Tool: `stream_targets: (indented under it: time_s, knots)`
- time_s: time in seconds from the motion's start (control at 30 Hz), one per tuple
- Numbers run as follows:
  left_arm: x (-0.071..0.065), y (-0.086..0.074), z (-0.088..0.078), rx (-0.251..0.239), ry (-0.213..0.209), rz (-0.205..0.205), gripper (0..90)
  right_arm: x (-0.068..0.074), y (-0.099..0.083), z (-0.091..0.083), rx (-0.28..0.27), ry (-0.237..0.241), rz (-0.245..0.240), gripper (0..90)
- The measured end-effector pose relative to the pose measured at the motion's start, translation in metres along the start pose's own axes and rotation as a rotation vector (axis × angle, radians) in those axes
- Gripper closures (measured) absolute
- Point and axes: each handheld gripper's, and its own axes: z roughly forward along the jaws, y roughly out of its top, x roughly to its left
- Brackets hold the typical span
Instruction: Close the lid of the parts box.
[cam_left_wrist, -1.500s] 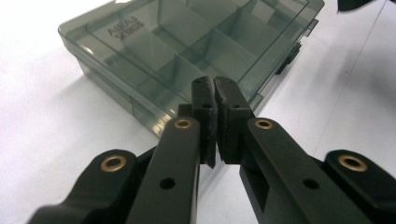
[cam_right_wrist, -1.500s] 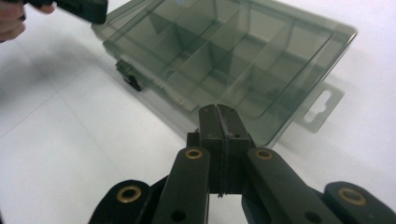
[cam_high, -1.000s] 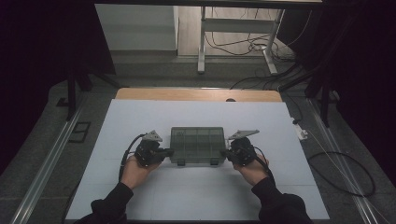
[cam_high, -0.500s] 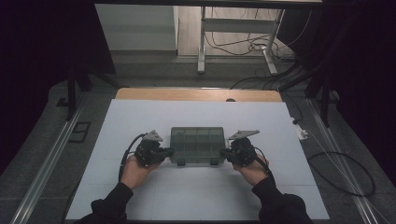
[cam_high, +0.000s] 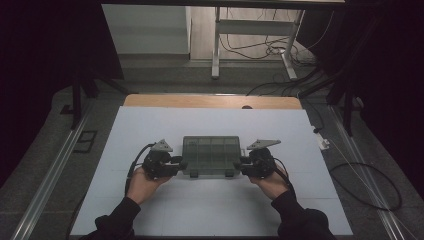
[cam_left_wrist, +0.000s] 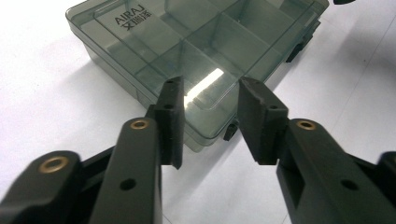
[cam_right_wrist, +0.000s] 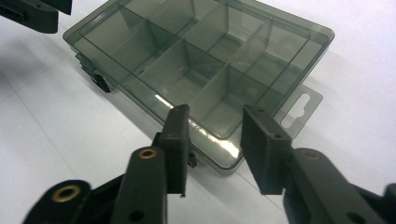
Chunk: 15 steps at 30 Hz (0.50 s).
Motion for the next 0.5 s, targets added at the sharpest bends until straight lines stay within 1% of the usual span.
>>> stream_targets:
  time_s: [0.03, 0.07, 0.17, 0.2, 0.23, 0.27, 0.3, 0.33, 0.37, 0.4, 0.43, 0.47, 0.5]
  knots:
    - [-0.0003, 0.0, -0.0003, 0.0, 0.002, 0.0, 57.3, 0.0001, 0.0, 0.0003, 0.001, 0.003, 0.001, 56.6]
    - [-0.0005, -0.0001, -0.0005, 0.0, 0.005, -0.001, 57.3, 0.0001, 0.0, 0.0003, 0.001, 0.003, 0.001, 56.6]
    - [-0.0008, -0.0005, -0.001, 0.0, 0.015, -0.004, 51.1, 0.0006, 0.0002, 0.0012, 0.007, 0.0, 0.001, 50.6]
    - [-0.0008, -0.0005, -0.001, 0.0, 0.015, -0.004, 48.5, 0.0006, 0.0002, 0.0012, 0.007, 0.0, 0.001, 50.6]
    - [-0.0009, -0.0004, -0.0009, 0.001, 0.017, -0.007, 48.5, 0.0007, 0.0003, 0.0015, 0.008, 0.0, 0.003, 49.2]
    - [-0.0008, -0.0006, -0.0005, 0.005, 0.02, -0.011, 44.4, 0.0007, 0.0005, 0.0021, 0.009, 0.001, 0.006, 46.7]
    - [-0.0008, -0.0006, -0.0005, 0.005, 0.02, -0.011, 42.4, 0.0007, 0.0005, 0.0021, 0.009, 0.001, 0.006, 46.7]
    - [-0.0008, -0.0006, -0.0003, 0.006, 0.02, -0.012, 42.4, 0.0006, 0.0007, 0.0022, 0.011, 0.006, 0.012, 45.1]
    - [-0.0008, -0.0006, -0.0002, 0.007, 0.02, -0.012, 40.2, 0.0004, 0.001, 0.0023, 0.013, 0.009, 0.016, 43.6]
    - [-0.0013, -0.0007, -0.0002, 0.004, 0.028, -0.01, 37.2, 0.0003, 0.0012, 0.0024, 0.017, 0.01, 0.017, 41.2]
    - [-0.0013, -0.0007, -0.0002, 0.004, 0.028, -0.01, 35.0, 0.0003, 0.0012, 0.0024, 0.017, 0.01, 0.017, 41.2]
    - [-0.0016, -0.0006, -0.0003, 0.004, 0.031, -0.01, 35.0, 0.0002, 0.0013, 0.0024, 0.018, 0.01, 0.018, 39.8]
    - [-0.0018, -0.0006, -0.0005, 0.004, 0.034, -0.01, 32.4, 0.0002, 0.0014, 0.0023, 0.018, 0.01, 0.02, 38.0]
